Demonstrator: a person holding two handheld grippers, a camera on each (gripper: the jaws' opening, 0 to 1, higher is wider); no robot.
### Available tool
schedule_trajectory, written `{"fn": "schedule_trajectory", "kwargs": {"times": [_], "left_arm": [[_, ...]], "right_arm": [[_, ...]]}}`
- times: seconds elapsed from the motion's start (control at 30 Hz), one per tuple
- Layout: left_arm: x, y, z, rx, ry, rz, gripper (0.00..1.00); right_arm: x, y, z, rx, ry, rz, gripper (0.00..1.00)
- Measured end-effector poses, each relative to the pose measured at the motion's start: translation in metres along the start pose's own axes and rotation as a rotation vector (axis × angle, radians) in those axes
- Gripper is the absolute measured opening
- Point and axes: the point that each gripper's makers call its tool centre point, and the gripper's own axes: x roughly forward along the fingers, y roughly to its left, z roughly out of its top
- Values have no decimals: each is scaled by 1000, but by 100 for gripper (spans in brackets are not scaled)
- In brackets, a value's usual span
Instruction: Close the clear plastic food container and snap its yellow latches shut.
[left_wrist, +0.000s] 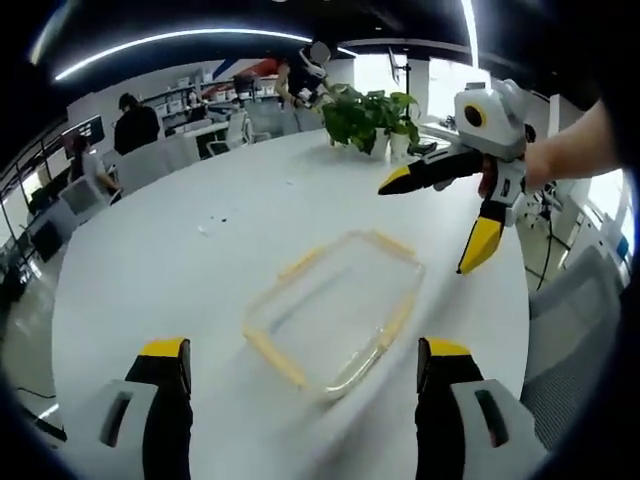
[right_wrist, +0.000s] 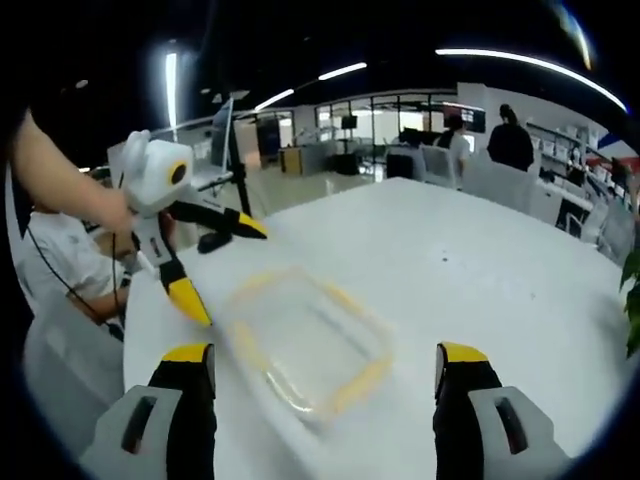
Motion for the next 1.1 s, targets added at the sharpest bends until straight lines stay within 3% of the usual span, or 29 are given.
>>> {"fn": "schedule_trajectory", "kwargs": {"times": [0.33,0.63,0.87,1.1], "left_arm": [[-12,7,-4,-89,-45,40,94],[-20,6,-3,-90,-78,59,94],[-28,9,-4,-152,-130,87,93],[-34,9,-8,-180,-142,94,93]], "right_arm": [[-11,-5,7,79,-58,-55,92],[-25,-7,17,104,-115,-106,90],[-36,-5,14,146,-142,-134,91],[-41,-8,11,180,-169,-164,91]]}}
